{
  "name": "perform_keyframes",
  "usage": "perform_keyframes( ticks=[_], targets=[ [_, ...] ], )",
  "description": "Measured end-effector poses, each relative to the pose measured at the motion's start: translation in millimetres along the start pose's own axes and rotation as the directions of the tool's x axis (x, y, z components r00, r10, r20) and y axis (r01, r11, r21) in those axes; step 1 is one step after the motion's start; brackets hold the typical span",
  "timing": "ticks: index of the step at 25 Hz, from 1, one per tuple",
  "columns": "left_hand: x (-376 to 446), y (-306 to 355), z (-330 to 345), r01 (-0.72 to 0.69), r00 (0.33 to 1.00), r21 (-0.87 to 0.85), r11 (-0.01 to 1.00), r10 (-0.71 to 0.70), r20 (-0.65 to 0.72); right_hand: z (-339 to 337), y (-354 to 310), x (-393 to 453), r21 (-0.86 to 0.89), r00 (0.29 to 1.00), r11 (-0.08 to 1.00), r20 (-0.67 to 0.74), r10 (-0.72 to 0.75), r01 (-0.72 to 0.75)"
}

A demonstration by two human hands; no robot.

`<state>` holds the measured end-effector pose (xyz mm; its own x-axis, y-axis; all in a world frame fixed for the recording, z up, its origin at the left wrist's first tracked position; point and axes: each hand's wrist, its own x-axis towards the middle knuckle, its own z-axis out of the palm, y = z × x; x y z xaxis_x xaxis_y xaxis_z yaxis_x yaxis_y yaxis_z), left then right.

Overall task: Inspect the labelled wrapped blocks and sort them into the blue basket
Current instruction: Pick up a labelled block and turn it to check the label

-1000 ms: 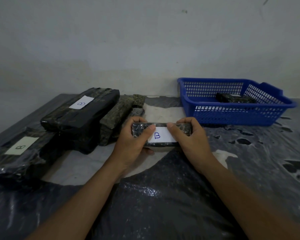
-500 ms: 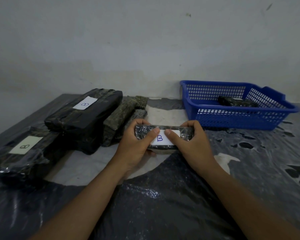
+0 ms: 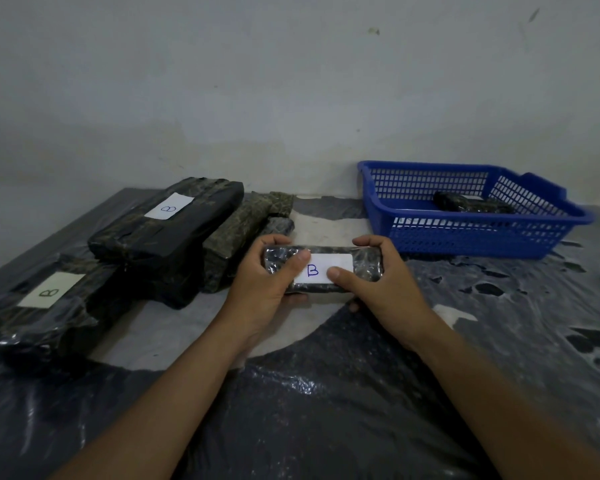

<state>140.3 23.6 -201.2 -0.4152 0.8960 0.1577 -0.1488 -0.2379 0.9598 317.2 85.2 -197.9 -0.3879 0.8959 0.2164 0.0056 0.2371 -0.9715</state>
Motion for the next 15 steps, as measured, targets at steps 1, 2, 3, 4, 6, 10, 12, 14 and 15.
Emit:
perform_keyframes(
  ticks=[1,2,3,4,6,10,12,14,15],
  targets=[
    [0.3,0.0,-0.3,0.004,1.000,-0.010,1.000,-0.004,-0.004,-1.8,-1.0,0.4,0.052,0.999,0.998,0.027,0.020,-0.021],
    [0.3,0.3,-0.9,0.010,1.000,-0.025,1.000,-0.010,-0.008,-3.2,-2.1,0.9,0.137,0.997,0.989,0.064,0.051,-0.059],
    [0.7,0.6,-1.4,0.015,1.000,-0.039,0.999,-0.016,-0.007,-4.2,-3.5,1.2,0.222,0.991,0.969,0.108,0.082,-0.105],
    [0.9,0.5,-2.3,0.018,1.000,-0.046,0.999,-0.018,-0.002,-5.1,-4.0,2.1,0.276,0.984,0.951,0.145,0.100,-0.137],
    [1.0,0.3,-3.0,0.019,1.000,-0.039,0.999,-0.018,0.012,-6.2,-2.8,3.6,0.293,0.978,0.942,0.172,0.113,-0.161],
    [-0.2,3.0,-0.6,0.026,1.000,-0.037,0.999,-0.026,0.006,-5.4,-0.8,4.6,0.328,0.982,0.931,0.149,0.114,-0.158],
    [-1.2,3.7,1.2,0.030,1.000,-0.046,0.999,-0.030,-0.005,-4.8,-0.5,5.3,0.361,0.990,0.923,0.091,0.109,-0.135],
    [-3.0,4.2,2.4,0.030,1.000,-0.027,0.999,-0.029,0.011,-4.4,-0.4,6.2,0.377,0.995,0.921,0.024,0.099,-0.101],
    [-3.8,4.4,2.5,0.025,0.999,0.003,1.000,-0.026,0.025,-4.1,0.2,6.5,0.370,0.996,0.925,0.006,0.090,-0.086]
  ],
)
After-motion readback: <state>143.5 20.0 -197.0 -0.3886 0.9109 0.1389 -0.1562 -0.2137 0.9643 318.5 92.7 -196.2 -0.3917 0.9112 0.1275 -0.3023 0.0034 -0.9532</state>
